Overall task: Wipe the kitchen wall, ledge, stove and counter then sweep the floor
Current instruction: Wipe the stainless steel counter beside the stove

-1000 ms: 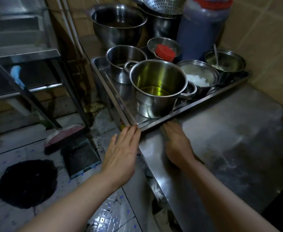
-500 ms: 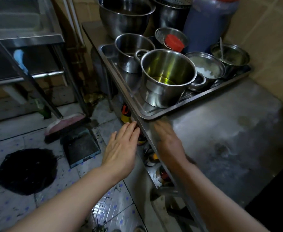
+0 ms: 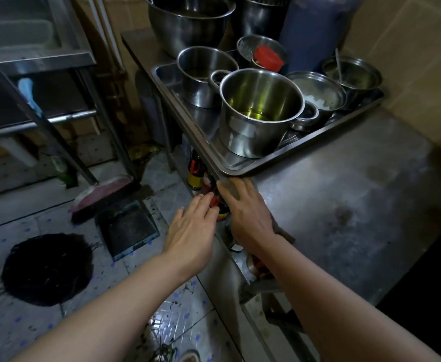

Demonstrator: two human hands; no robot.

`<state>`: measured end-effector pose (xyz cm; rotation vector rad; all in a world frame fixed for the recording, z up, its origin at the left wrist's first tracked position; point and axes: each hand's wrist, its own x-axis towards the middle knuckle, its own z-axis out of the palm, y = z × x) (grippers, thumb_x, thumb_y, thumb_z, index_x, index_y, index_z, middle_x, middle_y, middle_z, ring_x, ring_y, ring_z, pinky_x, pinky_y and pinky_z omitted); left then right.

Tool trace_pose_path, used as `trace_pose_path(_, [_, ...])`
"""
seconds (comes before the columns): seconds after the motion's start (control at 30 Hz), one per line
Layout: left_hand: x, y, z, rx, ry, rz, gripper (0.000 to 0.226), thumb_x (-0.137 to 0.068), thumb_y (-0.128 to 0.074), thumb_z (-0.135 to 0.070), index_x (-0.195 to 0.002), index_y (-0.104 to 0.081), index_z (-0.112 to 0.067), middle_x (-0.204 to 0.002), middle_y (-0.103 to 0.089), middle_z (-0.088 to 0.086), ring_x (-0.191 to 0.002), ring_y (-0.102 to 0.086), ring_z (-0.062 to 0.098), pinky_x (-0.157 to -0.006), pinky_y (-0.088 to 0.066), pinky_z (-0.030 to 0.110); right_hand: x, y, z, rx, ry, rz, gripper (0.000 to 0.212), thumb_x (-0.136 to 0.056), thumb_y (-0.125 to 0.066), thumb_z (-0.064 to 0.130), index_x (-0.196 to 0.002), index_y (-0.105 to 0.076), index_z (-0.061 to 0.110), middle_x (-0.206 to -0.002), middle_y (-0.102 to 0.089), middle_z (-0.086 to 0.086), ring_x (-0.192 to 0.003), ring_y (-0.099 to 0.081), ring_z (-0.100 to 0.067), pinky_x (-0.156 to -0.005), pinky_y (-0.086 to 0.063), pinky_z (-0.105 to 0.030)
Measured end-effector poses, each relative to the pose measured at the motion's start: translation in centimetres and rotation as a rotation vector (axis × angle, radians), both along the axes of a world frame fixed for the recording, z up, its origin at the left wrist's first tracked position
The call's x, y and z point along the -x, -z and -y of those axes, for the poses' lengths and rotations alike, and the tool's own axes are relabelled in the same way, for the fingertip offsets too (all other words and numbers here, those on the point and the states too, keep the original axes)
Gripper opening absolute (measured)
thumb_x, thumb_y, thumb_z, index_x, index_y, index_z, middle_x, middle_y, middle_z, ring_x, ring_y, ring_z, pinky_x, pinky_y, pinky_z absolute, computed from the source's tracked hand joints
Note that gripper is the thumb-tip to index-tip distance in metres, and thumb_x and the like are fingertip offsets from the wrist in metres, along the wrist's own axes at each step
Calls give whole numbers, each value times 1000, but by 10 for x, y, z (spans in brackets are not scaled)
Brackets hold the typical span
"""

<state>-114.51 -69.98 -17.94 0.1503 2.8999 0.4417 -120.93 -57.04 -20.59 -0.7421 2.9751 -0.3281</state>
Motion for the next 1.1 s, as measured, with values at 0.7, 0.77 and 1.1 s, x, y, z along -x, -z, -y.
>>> trace_pose_path(0.7, [-74, -25, -102, 62, -39, 17, 54, -88, -46, -7, -141, -35, -14, -158, -6, 4, -145, -4, 22, -116, -17, 41, -109, 24, -111, -61, -95, -107, 45, -78, -51, 13, -121, -61, 8, -138, -44, -13, -126, -43, -38, -97, -46, -46])
trace_pose_path(0.77, [-83, -26, -113, 55, -45, 17, 54, -88, -46, -7, -140, -37, -15, -158, -7, 4, -145, -4, 22, -116, -16, 41, -120, 25, -119, -59, -86, -104, 45, -81, -40, 17, -122, -58, 9, -138, -40, -9, -126, -42, -35, -98, -45, -44])
trace_pose_path(1.1, [-114, -25, -144, 92, -16, 19, 55, -89, -46, -8, -141, -34, -15, -157, -10, 5, -145, -5, 22, -113, -19, 40, -168, 27, -158, 88, -17, -129, 31, -89, -42, 17, -109, -64, 7, -133, -37, 0, -122, -44, -27, -96, -47, -40])
